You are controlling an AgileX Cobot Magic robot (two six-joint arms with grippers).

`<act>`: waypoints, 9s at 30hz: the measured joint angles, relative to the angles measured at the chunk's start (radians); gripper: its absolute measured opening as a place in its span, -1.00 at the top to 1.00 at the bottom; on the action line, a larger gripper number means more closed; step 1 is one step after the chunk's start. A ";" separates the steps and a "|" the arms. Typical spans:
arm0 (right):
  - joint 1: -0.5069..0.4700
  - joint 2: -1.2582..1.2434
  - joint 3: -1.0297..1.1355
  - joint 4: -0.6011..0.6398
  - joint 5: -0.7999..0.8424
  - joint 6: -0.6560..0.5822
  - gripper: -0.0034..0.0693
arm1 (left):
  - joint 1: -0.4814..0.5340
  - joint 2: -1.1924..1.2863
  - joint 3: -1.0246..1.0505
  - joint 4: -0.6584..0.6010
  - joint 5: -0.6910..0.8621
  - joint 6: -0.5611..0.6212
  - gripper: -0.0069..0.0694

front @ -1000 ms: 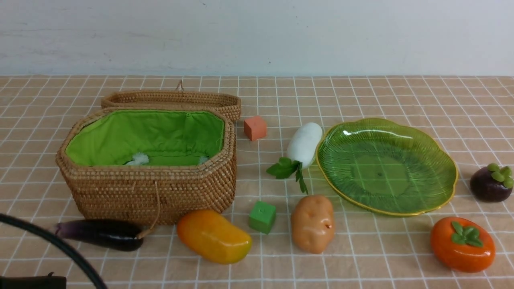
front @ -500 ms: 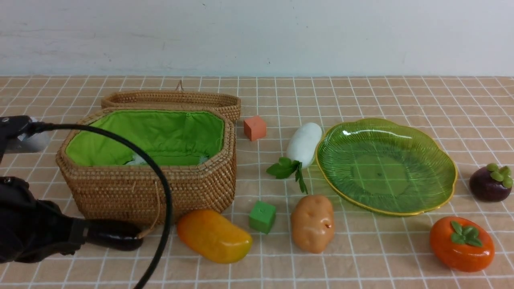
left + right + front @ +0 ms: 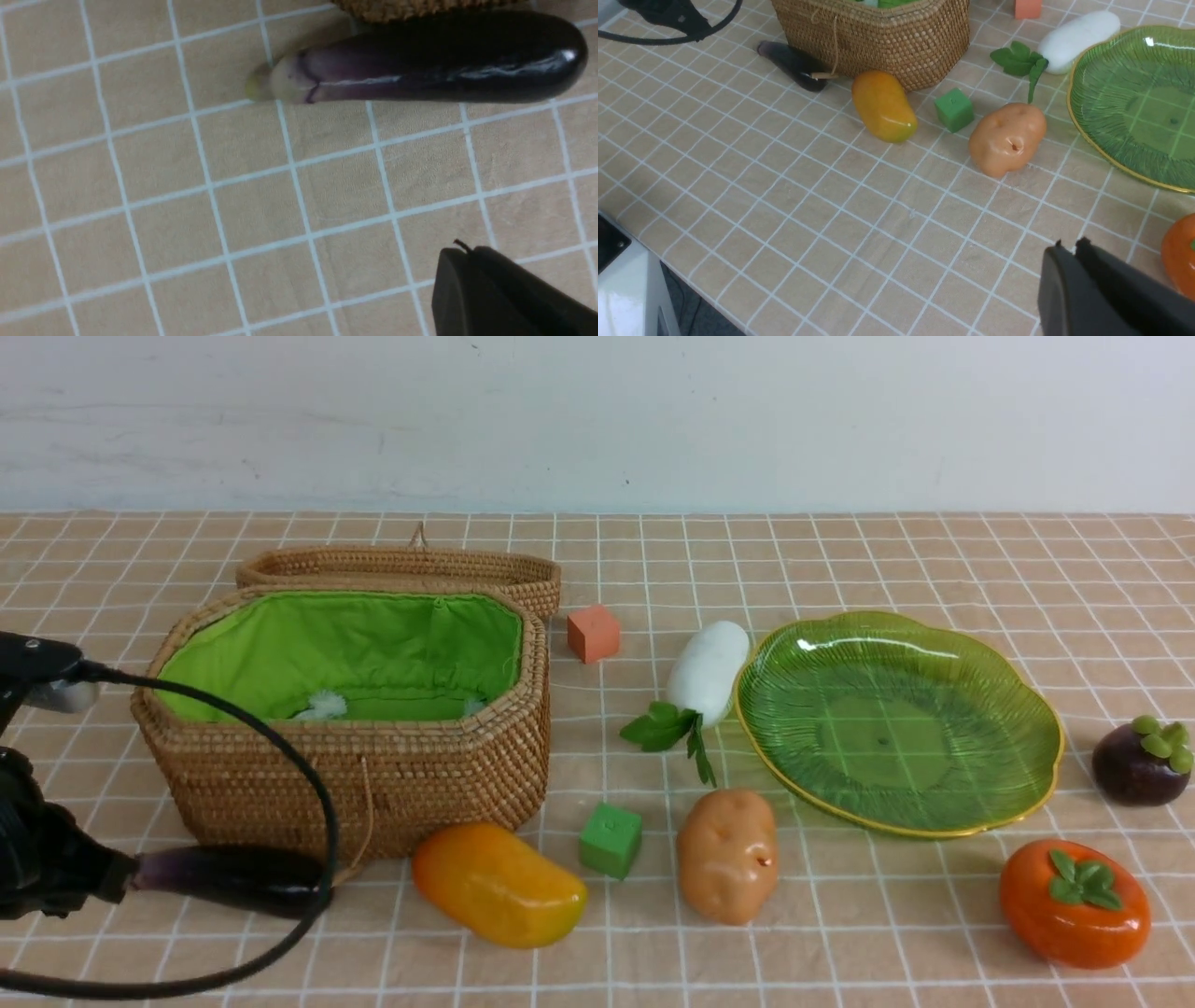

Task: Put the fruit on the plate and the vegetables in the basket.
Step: Use the left arm to grab an eggplant and put it into the left basket, then grab the mango with your left arm and place it on the right plate, then grab a potato with your left arm and place it in the basket on the left

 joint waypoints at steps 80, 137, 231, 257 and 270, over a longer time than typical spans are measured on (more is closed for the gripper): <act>0.030 0.000 0.005 0.053 -0.118 -0.074 0.68 | -0.015 0.024 0.040 0.111 -0.110 0.974 0.19; 0.030 0.000 -0.057 0.057 0.096 -0.074 0.67 | -0.828 0.249 -0.233 0.152 0.025 0.296 -0.22; 0.030 0.000 -0.060 -0.289 -0.048 0.371 0.61 | -0.940 1.161 -1.372 0.260 -0.340 -0.221 -0.93; 0.030 0.000 -0.060 -0.286 0.011 0.294 0.61 | -0.940 0.806 -1.084 0.226 0.373 -0.696 -0.07; 0.030 0.000 -0.060 -0.283 0.011 0.285 0.61 | -0.941 0.994 -1.086 0.347 0.207 -0.774 -0.78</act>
